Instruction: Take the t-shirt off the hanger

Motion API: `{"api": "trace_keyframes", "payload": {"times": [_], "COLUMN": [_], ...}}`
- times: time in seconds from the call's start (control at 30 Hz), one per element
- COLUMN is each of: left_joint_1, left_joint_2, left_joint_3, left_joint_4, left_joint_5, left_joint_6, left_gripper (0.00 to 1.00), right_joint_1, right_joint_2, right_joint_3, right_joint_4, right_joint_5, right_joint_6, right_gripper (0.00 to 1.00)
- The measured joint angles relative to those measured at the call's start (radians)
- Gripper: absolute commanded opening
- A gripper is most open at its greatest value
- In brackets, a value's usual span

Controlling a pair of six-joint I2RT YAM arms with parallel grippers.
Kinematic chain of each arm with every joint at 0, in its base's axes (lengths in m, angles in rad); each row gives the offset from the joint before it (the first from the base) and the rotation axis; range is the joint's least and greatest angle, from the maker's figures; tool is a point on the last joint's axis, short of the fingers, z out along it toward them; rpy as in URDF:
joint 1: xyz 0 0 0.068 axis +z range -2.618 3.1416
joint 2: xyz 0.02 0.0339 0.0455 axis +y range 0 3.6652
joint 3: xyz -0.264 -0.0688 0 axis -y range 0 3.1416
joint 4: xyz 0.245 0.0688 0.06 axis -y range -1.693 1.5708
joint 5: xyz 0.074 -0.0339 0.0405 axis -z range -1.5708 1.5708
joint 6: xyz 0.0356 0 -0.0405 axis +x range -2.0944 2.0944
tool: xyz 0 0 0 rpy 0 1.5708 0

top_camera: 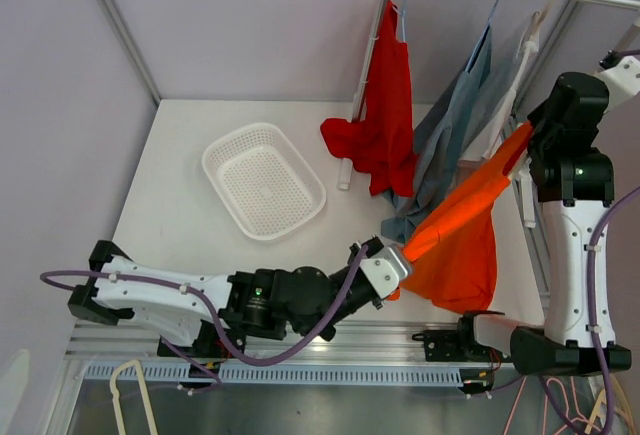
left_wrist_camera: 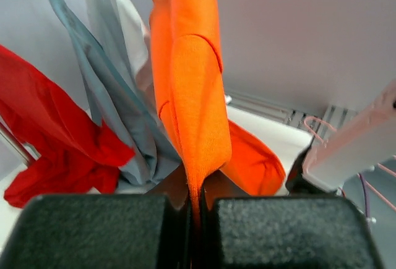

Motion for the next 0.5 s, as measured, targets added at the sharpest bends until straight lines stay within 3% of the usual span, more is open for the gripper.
{"api": "trace_keyframes", "payload": {"times": [0.27, 0.5], "left_joint_1": [-0.016, 0.057], "left_joint_2": [0.019, 0.098], "left_joint_3": [-0.195, -0.211], "left_joint_4": [0.030, 0.037], "left_joint_5": [-0.005, 0.098], "left_joint_6": [-0.135, -0.257], "left_gripper": [0.01, 0.01], "right_joint_1": [-0.056, -0.059], "right_joint_2": [0.068, 0.074], "right_joint_3": [0.101, 0.218], "right_joint_4": [-0.038, -0.095], "right_joint_5": [-0.088, -0.156], "right_joint_6": [0.002, 0.007], "right_gripper": [0.00, 0.00]}}
